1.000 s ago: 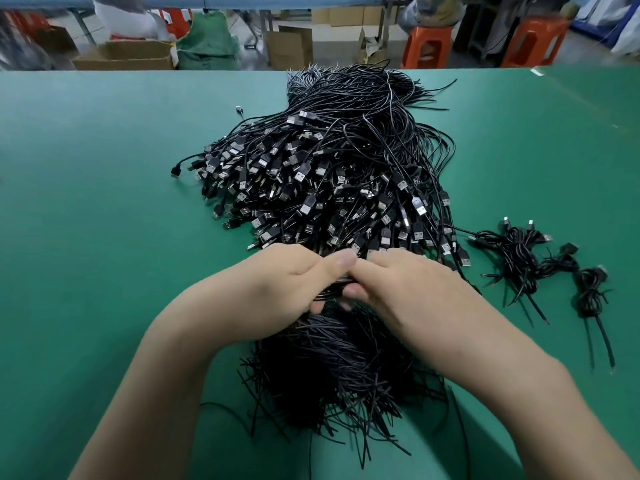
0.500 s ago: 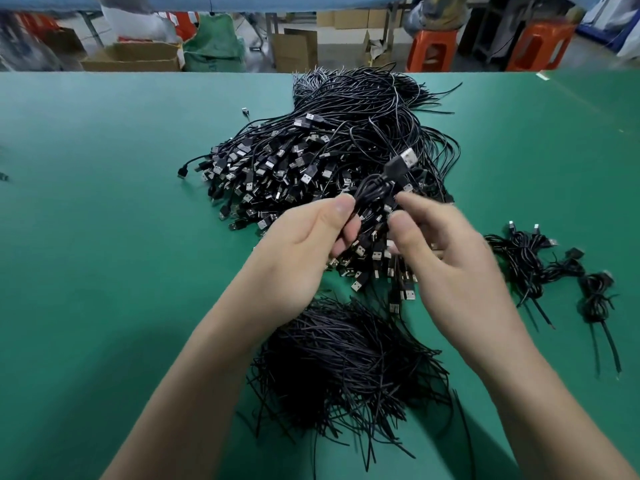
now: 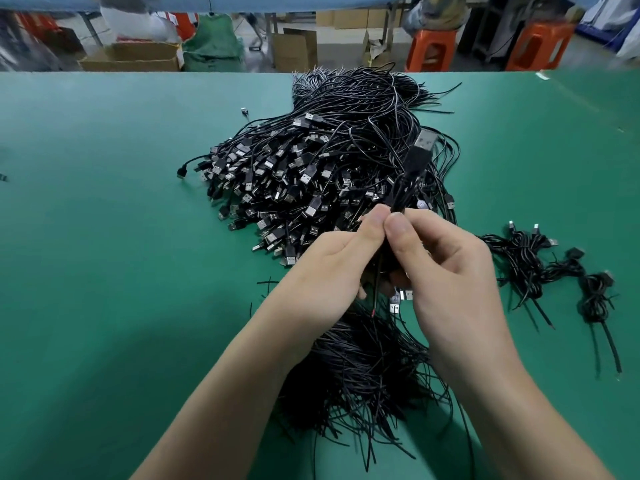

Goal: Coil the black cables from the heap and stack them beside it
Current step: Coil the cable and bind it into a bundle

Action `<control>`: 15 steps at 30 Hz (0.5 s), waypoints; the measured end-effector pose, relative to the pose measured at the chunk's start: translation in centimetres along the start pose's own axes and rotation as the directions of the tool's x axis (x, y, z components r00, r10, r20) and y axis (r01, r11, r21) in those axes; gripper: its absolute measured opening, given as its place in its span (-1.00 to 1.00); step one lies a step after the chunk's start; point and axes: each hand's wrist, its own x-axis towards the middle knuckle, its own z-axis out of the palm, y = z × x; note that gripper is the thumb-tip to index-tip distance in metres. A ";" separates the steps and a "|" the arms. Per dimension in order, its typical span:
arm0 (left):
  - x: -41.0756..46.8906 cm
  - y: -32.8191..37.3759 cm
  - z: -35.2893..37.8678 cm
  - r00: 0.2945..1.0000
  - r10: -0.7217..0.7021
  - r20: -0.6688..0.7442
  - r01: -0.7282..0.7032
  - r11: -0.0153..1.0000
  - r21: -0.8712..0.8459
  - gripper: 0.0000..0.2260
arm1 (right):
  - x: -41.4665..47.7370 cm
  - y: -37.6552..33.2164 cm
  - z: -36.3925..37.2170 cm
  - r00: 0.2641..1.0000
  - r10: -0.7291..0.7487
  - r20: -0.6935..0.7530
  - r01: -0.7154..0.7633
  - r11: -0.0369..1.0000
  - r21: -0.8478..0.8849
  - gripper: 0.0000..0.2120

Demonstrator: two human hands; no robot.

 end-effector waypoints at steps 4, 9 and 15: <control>0.0 0.1 -0.4 0.999 -0.029 -0.016 0.031 0.996 0.078 -0.15 | 0.0 -0.2 -0.3 0.998 -0.058 -0.027 0.056 0.997 -0.050 -0.78; 0.2 0.3 -2.3 0.937 0.306 -0.169 -0.312 0.950 -0.007 -0.61 | 0.3 -0.2 -0.6 0.997 -0.069 0.025 0.071 0.991 -0.110 -0.77; -0.1 -0.1 -2.6 0.949 0.309 0.066 -0.291 0.935 -0.202 -0.49 | -0.1 -0.5 0.0 0.965 0.022 0.260 -0.006 0.998 -0.060 -0.69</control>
